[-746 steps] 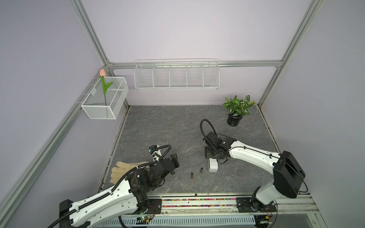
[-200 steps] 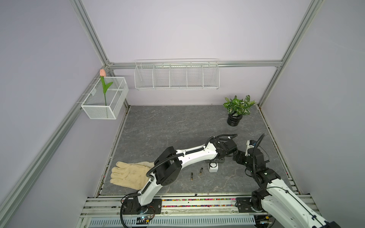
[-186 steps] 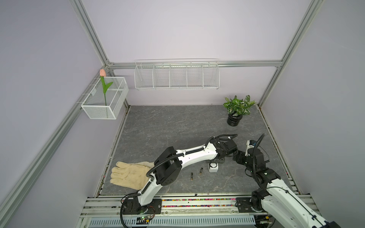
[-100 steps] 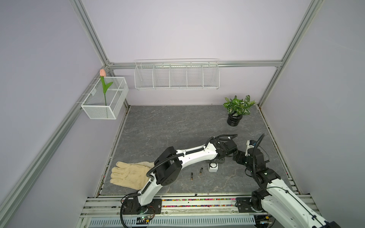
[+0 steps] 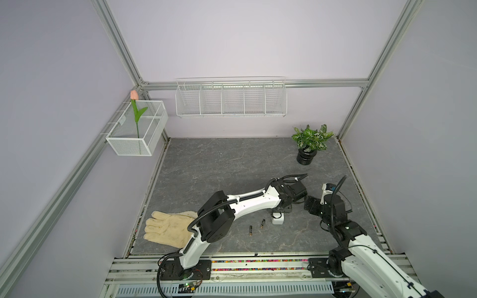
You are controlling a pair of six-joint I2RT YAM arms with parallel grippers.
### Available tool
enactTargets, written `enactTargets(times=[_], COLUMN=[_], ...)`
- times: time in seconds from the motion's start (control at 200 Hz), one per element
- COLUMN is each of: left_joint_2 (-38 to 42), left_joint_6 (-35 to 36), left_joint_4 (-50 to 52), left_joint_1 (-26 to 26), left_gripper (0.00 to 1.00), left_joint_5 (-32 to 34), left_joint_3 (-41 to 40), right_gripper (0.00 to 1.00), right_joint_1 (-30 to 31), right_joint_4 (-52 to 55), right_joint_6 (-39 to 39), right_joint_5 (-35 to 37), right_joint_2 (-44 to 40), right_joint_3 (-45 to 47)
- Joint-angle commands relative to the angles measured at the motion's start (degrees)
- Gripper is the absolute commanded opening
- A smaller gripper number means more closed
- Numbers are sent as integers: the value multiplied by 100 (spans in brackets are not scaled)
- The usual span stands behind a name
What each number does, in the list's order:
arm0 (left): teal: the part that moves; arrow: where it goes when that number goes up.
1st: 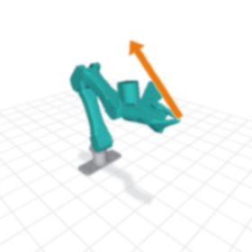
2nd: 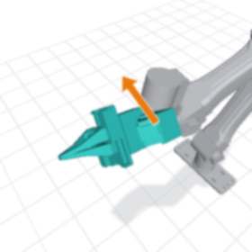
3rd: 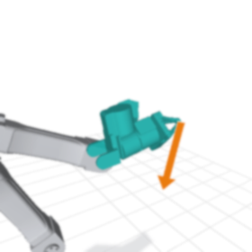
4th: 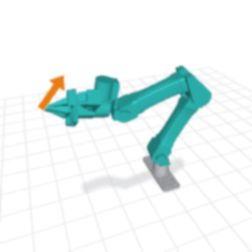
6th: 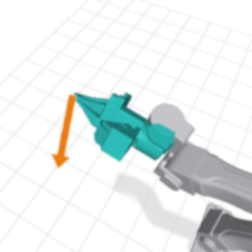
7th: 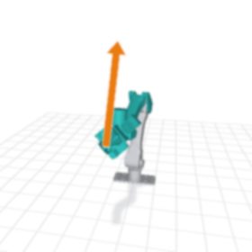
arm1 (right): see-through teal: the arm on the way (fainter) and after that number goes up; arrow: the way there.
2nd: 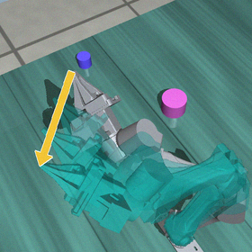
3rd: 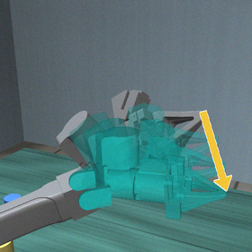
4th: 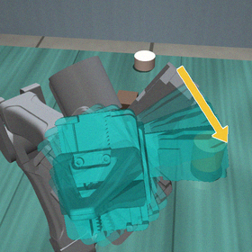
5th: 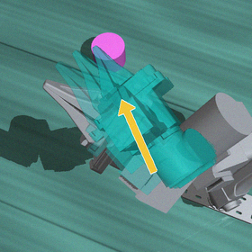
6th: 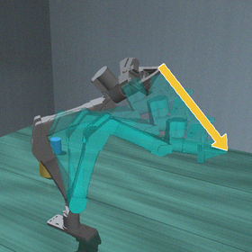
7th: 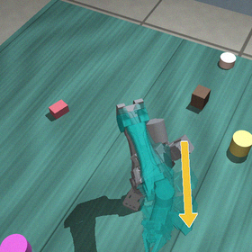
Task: Insert the battery into the alarm
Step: Pick up the alarm from the center of the board.
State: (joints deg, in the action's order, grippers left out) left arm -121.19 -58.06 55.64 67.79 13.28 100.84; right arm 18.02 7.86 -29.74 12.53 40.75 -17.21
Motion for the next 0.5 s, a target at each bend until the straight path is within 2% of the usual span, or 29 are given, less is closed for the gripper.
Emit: enactTargets(times=[0.0,0.22,0.495], left_joint_2=[377,1190,2423], left_joint_6=[178,448,873], left_joint_4=[-256,-1273,-3310], left_joint_1=[-153,-471,-1064], left_gripper=[44,44,43], left_joint_5=[30,-286,-1438], left_joint_3=[-331,-1299,-2692], right_gripper=[84,86,86], right_joint_1=[-29,-34,-27], right_joint_4=[-175,-320,-294], right_joint_6=[31,60,-620], right_joint_5=[-57,-385,-1891], right_joint_2=[-46,-90,-391], right_joint_3=[127,163,-245])
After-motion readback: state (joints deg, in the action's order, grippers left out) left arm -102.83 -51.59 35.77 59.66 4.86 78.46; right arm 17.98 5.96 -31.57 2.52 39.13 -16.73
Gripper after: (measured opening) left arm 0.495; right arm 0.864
